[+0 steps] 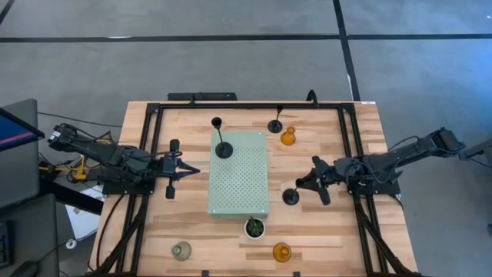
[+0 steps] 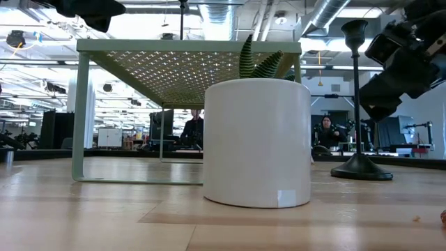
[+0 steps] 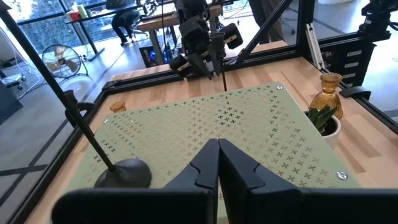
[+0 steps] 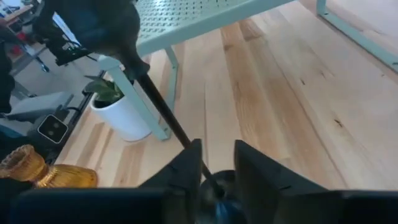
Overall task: Pick & Place candle stick holders
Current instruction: Put the bottom black candle holder on the shelf
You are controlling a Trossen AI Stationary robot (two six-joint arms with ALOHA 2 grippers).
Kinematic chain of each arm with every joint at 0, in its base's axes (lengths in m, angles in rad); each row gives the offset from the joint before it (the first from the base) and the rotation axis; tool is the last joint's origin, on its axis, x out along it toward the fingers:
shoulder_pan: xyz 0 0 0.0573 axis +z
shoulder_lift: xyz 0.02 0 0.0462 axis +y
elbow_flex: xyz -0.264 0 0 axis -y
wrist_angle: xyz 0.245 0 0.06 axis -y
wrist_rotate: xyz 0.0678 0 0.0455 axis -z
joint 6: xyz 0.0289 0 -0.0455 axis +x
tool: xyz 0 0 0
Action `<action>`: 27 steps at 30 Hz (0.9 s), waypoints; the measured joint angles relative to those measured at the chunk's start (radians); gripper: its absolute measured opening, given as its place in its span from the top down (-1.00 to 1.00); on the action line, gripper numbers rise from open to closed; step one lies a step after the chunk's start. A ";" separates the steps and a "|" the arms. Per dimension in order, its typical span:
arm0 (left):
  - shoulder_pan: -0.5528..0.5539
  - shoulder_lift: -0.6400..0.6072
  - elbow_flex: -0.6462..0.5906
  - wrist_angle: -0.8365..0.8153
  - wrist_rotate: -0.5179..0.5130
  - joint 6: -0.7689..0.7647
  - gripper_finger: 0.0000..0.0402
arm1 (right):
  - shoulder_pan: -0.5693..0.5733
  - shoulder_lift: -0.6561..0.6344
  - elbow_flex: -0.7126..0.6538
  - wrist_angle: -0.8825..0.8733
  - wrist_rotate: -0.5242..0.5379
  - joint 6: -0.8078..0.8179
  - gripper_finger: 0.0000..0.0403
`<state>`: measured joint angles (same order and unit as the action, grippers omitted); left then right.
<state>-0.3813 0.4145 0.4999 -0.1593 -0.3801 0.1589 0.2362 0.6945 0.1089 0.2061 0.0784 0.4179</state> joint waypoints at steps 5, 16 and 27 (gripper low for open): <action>0.000 0.000 0.000 0.000 0.000 -0.007 0.97 | 0.033 0.064 0.000 0.059 -0.003 0.002 0.24; 0.000 0.000 0.000 0.000 0.000 -0.007 0.97 | 0.097 0.227 0.000 0.288 0.029 -0.006 0.01; 0.000 0.000 0.000 0.000 0.000 -0.008 0.97 | 0.096 0.341 0.043 0.349 0.061 -0.006 0.61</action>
<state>-0.3817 0.4145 0.4999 -0.1596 -0.3801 0.1505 0.3317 1.0359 0.1522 0.5549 0.1398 0.4114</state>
